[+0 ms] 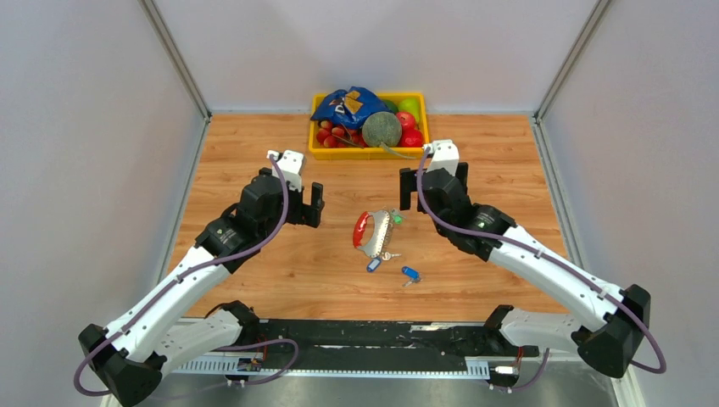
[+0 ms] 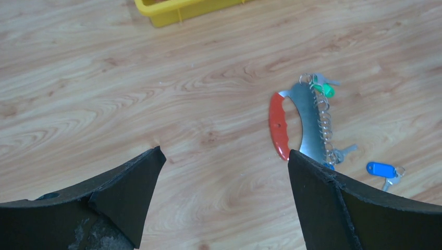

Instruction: Put the keys on the keyring

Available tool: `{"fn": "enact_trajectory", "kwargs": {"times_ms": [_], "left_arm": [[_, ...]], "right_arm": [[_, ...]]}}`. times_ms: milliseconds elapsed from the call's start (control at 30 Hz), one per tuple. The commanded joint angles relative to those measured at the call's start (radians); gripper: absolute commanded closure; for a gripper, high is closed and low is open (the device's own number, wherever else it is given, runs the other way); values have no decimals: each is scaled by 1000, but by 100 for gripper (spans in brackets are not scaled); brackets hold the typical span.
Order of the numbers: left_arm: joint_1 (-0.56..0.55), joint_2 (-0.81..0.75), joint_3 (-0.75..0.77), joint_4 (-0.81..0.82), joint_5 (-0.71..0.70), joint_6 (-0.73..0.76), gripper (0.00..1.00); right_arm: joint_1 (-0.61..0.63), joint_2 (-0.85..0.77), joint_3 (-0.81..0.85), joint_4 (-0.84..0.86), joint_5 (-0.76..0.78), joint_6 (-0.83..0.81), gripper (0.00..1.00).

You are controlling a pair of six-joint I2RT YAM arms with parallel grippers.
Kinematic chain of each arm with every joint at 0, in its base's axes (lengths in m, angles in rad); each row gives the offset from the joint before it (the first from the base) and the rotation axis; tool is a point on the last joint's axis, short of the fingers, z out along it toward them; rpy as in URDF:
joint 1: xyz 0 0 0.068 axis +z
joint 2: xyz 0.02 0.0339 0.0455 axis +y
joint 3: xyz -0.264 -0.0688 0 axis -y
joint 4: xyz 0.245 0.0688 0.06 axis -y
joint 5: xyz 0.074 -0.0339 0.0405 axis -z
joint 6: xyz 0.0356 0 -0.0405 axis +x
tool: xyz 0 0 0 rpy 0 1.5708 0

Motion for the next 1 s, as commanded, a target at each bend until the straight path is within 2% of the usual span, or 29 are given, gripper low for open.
{"fn": "enact_trajectory", "kwargs": {"times_ms": [0, 167, 367, 633, 700, 800, 967], "left_arm": [[1, 23, 51, -13, 87, -60, 0], [1, 52, 43, -23, 78, -76, 0], [1, 99, 35, -54, 149, -111, 0], [1, 88, -34, 16, 247, -198, 0], [1, 91, -46, 25, 256, -208, 0], [1, 89, -70, 37, 269, -223, 0], [1, 71, -104, 67, 310, -242, 0]], "right_arm": [[1, -61, -14, 44, -1, -8, 0], [-2, -65, -34, 41, -73, -34, 0], [-4, 3, -45, 44, -187, -72, 1], [-71, 120, -40, 68, -382, -28, 8], [-111, 149, -43, 70, -433, 5, 12], [-179, 177, -57, 74, -505, 50, 26], [-253, 208, -106, 102, -571, 103, 37]]}}
